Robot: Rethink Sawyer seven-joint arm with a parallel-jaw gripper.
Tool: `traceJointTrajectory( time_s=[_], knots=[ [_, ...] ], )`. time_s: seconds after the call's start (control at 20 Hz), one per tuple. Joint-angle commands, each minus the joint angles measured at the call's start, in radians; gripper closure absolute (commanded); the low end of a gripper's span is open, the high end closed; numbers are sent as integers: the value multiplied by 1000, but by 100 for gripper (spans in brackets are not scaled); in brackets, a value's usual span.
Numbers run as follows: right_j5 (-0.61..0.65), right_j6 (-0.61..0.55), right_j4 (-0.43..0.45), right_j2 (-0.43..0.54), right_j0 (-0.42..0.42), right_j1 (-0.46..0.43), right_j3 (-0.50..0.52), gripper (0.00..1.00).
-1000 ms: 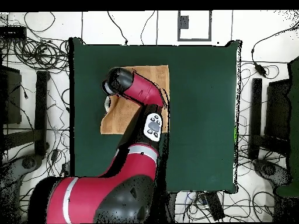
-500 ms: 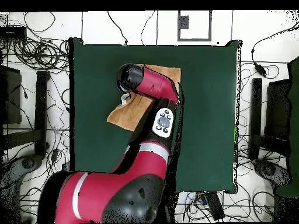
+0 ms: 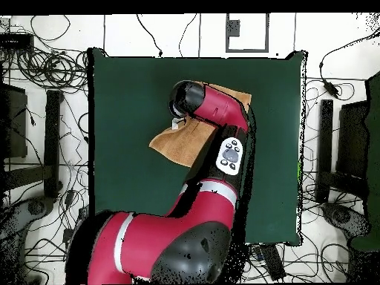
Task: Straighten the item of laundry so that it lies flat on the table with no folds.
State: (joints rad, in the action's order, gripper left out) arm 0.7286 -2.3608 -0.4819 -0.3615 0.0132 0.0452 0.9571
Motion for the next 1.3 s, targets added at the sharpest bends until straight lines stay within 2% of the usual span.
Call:
traceJointTrajectory(
  time_s=[0.05, 0.2, 0.4, 0.7, 1.1, 1.3],
  knots=[
    [-52, 4, 35, 172, -41, -15, 159, 0],
    [-128, -16, -34, 288, -54, 26, 239, 0],
    [-169, -90, -71, 344, -32, 53, 261, 0],
    [-156, -268, -107, 279, 42, -33, 115, 0],
    [-167, -372, -197, 234, 87, -143, -61, 0],
    [-151, -441, -239, 177, 110, -218, -183, 0]
  ],
)
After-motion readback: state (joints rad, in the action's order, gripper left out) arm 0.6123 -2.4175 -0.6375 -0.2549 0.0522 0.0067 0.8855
